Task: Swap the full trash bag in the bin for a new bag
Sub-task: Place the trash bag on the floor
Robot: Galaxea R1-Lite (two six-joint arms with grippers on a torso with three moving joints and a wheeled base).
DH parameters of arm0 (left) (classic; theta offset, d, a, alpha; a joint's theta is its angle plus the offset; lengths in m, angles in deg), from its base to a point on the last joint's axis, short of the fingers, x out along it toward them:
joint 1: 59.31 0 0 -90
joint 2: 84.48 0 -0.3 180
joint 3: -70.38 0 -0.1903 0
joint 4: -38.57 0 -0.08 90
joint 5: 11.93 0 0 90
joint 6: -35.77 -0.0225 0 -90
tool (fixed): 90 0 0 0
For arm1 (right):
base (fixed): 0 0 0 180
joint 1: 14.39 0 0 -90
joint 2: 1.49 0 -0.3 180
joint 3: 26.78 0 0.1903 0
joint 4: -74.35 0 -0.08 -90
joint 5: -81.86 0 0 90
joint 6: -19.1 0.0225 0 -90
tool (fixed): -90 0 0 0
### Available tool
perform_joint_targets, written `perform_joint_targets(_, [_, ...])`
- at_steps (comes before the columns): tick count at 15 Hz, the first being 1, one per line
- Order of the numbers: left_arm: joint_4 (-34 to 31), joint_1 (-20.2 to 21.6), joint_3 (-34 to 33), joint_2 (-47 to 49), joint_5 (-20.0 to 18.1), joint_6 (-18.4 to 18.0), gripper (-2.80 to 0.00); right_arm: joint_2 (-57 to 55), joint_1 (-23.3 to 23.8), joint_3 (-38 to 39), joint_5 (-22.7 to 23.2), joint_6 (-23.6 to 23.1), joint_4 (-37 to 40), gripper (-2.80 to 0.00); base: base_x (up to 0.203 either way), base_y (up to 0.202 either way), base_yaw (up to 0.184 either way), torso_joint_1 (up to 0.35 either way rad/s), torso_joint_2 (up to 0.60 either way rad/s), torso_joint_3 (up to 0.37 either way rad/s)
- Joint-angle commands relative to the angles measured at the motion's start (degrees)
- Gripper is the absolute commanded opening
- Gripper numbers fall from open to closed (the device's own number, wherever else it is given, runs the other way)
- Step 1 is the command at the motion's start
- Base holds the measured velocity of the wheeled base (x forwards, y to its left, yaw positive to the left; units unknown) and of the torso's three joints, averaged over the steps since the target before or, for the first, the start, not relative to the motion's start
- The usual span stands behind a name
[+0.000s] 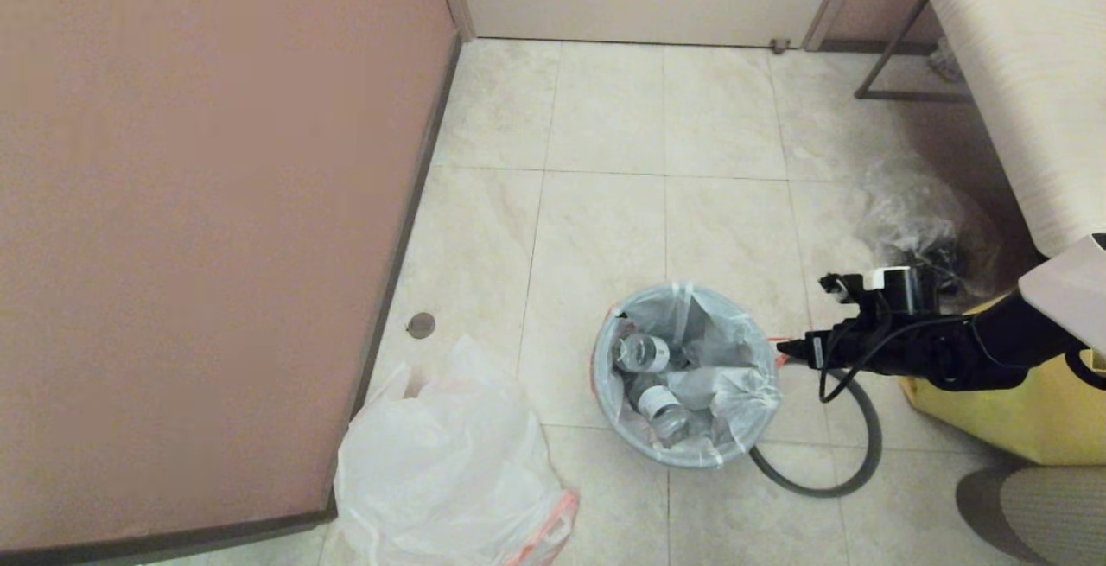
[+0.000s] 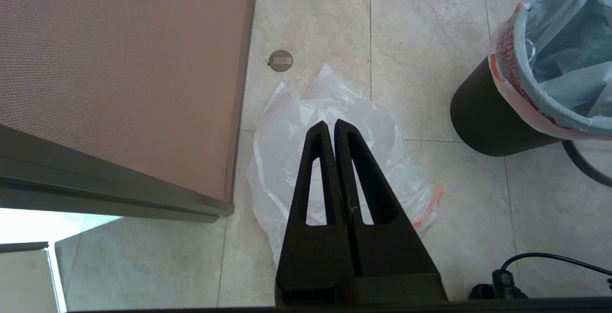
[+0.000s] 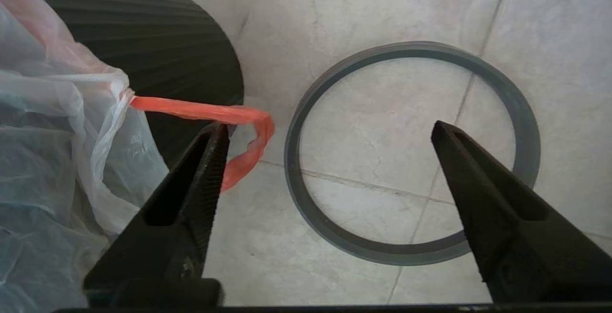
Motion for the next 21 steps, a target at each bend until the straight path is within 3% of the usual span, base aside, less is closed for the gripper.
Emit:
perform_joint_targets(1, [0.00,0.01,0.00,0.05,0.07,0.00,-2.80,0.36,-0.27,0.37,0.06,-0.05,-0.11,0.00,0.000,0.000,0.000,0.000,0.00,0.000])
perform_joint_targets(5, [0.00,0.01,0.00,0.05,-0.01,0.00,-2.80,-4.28,-1.13,-2.08,-0.38,-0.43,-0.17,0.00,0.000,0.000,0.000,0.000,0.00,0.000])
perform_joint_targets(10, [0.00,0.01,0.00,0.05,0.05,0.00,-2.80,-9.51,-1.29,-11.50,-3.69,-0.91,0.64,0.00,0.000,0.000,0.000,0.000,0.00,0.000])
perform_joint_targets(11, [0.00,0.01,0.00,0.05,0.04,0.00,-2.80,-9.38,-1.15,-12.04,-3.97,-0.87,1.12,-2.80,0.000,0.000,0.000,0.000,0.00,0.000])
perform_joint_targets(17, [0.00,0.01,0.00,0.05,0.05,0.00,-2.80,-4.84,-1.06,-9.52,-3.74,-0.08,5.20,-2.80,0.000,0.000,0.000,0.000,0.00,0.000])
perform_joint_targets(21, [0.00,0.01,0.00,0.05,-0.01,0.00,-2.80,0.11,-1.41,-7.32,-3.29,5.27,7.90,-2.80,0.000,0.000,0.000,0.000,0.00,0.000])
